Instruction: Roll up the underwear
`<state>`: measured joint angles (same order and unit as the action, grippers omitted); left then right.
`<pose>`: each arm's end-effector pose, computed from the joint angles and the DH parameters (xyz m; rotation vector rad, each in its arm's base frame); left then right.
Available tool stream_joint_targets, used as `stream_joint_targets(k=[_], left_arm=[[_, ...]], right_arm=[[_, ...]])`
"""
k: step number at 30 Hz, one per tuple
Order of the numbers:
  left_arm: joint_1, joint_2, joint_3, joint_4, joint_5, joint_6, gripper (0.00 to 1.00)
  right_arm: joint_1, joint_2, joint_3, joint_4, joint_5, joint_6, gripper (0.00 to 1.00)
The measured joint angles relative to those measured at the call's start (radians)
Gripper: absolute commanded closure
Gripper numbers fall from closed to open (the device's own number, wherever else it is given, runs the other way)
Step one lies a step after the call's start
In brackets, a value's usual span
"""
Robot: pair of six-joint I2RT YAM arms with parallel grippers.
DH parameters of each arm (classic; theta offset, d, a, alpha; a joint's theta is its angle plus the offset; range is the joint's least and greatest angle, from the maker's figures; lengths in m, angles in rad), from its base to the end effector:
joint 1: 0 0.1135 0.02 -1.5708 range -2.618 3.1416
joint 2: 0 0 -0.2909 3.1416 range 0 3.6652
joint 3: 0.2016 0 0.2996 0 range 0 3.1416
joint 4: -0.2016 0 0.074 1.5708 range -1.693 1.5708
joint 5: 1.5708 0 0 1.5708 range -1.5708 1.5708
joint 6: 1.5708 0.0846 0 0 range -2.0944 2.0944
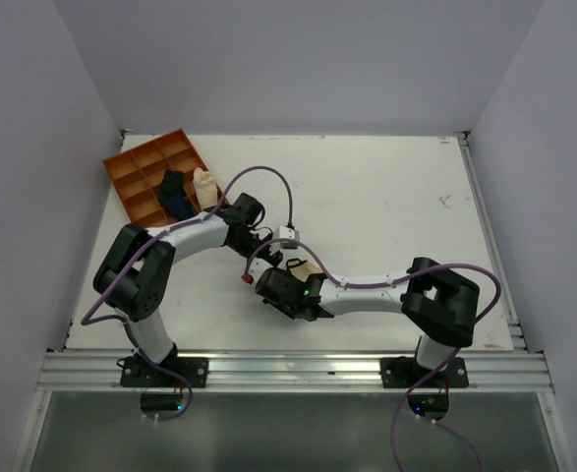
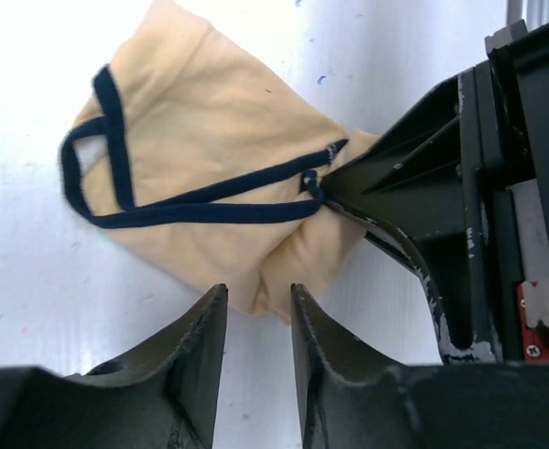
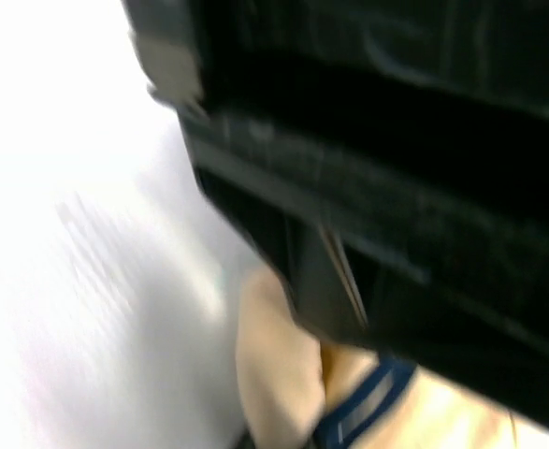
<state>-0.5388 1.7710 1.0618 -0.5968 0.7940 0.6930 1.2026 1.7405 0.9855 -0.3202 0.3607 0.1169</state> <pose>0.2905 -0.2440 0.1243 1.6361 2.0580 -1.0704 0.1707 0.3595 0.1080 -1.2094 2.2311 0.0279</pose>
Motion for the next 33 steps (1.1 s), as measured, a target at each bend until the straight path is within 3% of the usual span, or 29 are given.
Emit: stream_joint_targets(k=[9,17,25,29,33], left_arm=[[0.024,-0.117,-0.064,0.080,-0.102,-0.066,0.61],[0.175,-0.299,-0.194,0.230,-0.181,-0.218,0.61],[0.249,-0.451,-0.251,0.368,-0.231,-0.333,0.62],[0.266,-0.508,-0.275,0.413,-0.150,-0.304,0.62],[0.267,-0.597,-0.381,0.504,0.080,-0.221,0.61]], right_arm=[[-0.025,-0.039,-0.054,0.111,-0.142,-0.002,0.77],[-0.102,-0.072,-0.104,0.177,-0.305,0.057,0.78],[-0.224,-0.087,-0.143,0.227,-0.525,0.077,0.78],[-0.320,-0.083,-0.159,0.243,-0.676,0.086,0.78],[-0.388,-0.048,-0.159,0.267,-0.823,0.105,0.78]])
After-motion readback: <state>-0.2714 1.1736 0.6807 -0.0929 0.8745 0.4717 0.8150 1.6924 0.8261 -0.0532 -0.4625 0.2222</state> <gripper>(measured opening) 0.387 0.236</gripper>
